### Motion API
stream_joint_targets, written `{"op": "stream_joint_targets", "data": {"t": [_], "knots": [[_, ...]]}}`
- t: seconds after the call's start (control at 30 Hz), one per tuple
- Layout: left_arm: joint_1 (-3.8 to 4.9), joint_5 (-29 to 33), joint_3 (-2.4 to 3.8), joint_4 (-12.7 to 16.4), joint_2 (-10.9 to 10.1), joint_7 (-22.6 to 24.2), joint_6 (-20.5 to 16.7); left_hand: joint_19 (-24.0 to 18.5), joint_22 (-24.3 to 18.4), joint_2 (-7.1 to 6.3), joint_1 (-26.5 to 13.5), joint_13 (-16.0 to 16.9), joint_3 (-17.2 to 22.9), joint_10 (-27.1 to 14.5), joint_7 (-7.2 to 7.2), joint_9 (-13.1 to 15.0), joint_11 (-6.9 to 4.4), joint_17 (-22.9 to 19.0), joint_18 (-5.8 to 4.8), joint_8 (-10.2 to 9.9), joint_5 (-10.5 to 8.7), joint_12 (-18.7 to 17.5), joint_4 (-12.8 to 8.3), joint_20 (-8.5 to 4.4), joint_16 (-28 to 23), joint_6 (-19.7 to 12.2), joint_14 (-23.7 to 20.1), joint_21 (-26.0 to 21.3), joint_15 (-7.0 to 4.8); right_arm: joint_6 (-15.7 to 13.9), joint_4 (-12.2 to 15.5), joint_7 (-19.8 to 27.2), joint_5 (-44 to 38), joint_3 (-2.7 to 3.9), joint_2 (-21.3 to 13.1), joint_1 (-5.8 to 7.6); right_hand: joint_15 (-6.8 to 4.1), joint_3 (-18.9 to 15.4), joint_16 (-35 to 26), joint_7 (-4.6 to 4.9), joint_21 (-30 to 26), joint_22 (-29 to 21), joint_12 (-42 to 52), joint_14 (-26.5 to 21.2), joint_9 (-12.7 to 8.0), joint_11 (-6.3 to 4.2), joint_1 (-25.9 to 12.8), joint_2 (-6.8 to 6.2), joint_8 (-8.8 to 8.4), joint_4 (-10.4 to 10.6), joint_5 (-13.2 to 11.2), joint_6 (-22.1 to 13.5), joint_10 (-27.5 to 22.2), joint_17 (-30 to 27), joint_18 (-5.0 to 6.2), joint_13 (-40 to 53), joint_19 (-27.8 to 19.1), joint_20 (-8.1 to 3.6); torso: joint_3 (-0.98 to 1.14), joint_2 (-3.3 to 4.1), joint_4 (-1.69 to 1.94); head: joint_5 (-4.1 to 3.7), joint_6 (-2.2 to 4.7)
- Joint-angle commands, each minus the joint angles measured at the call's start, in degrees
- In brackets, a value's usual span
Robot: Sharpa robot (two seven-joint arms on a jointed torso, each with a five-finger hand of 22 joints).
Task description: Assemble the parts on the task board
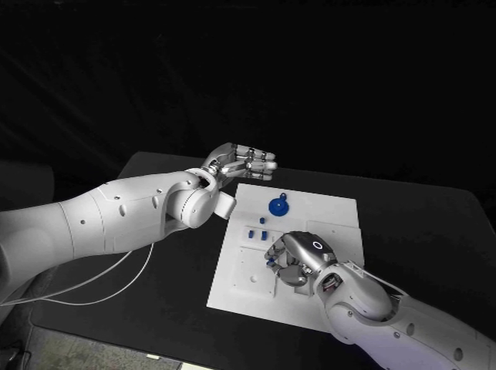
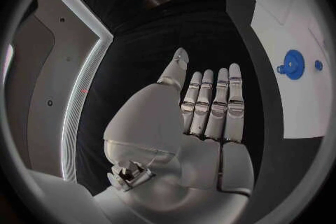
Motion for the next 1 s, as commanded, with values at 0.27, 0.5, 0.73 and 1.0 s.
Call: {"op": "stream_joint_targets", "data": {"t": [0.27, 0.5, 0.73, 1.0], "knots": [[0.08, 0.5, 0.06, 0.0, 0.5, 0.6, 0.0, 0.5, -0.1, 0.64, -0.1, 0.0, 0.3, 0.1, -0.01, -0.1, 0.14, 0.0, 0.03, -0.1, 0.09, 0.0, 0.2, 0.04, 0.0, 0.5, 0.2, 0.4, 0.00, -0.8, -2.4, 0.3, -3.2, -0.75, 1.3, -0.58, -0.32, 0.2, -0.3, 0.03, 0.1, 1.7, 0.1, 0.2, 0.1, -0.80, 0.4, 0.17, 0.36, 0.1, 0.0, 0.3, 1.2, 0.1, 0.73, -0.1, 1.1, -0.19, 0.02, 0.01, -0.07, 0.50, -0.50], [0.08, 0.5, 0.06, 0.0, 0.6, 0.4, 0.5, 0.5, -0.1, 0.67, -0.2, 0.0, 0.3, 0.1, -0.01, -0.1, 0.13, 0.0, 0.02, -0.1, 0.07, 0.0, 0.3, 0.05, 0.0, 0.5, 0.2, 0.3, 0.01, -1.1, -3.9, -0.2, -3.8, -1.19, 1.9, -0.72, -0.32, 0.2, -0.3, 0.03, 0.1, 1.7, 0.1, 0.2, 0.1, -0.80, 0.4, 0.17, 0.36, 0.1, 0.0, 0.3, 1.2, 0.1, 0.73, -0.1, 1.1, -0.19, 0.06, 0.01, -0.03, 0.56, -0.68], [0.08, 0.5, 0.06, 0.0, 0.5, 0.2, 0.6, 0.4, -0.1, 0.65, -0.2, 0.0, 0.2, 0.1, 0.01, -0.1, 0.15, 0.0, 0.02, -0.1, 0.07, 0.0, 0.3, 0.06, 0.0, 0.5, 0.1, 0.3, 0.02, -1.9, -4.2, -0.9, -4.5, -1.33, 2.1, -0.78, -0.33, 0.3, -0.3, 0.03, 0.0, 1.7, 0.1, 0.2, 0.1, -0.80, 0.4, 0.20, 0.36, 0.0, 0.0, 0.3, 1.2, 0.2, 0.77, -0.1, 1.2, -0.20, 0.08, 0.01, -0.08, 0.58, -0.65], [0.08, 0.5, 0.06, 0.0, 0.6, 0.1, 0.8, 0.4, -0.1, 0.65, -0.2, 0.0, 0.2, 0.1, 0.01, -0.1, 0.15, 0.0, 0.02, -0.1, 0.07, 0.0, 0.3, 0.06, 0.0, 0.5, 0.1, 0.3, 0.02, -2.3, -4.3, -1.5, -4.8, -1.36, 2.3, -0.79, -0.33, 0.3, -0.3, 0.03, 0.0, 1.7, 0.1, 0.2, 0.1, -0.80, 0.4, 0.20, 0.36, 0.0, 0.0, 0.3, 1.2, 0.2, 0.77, -0.1, 1.2, -0.20, 0.07, 0.02, -0.11, 0.66, -0.70]]}}
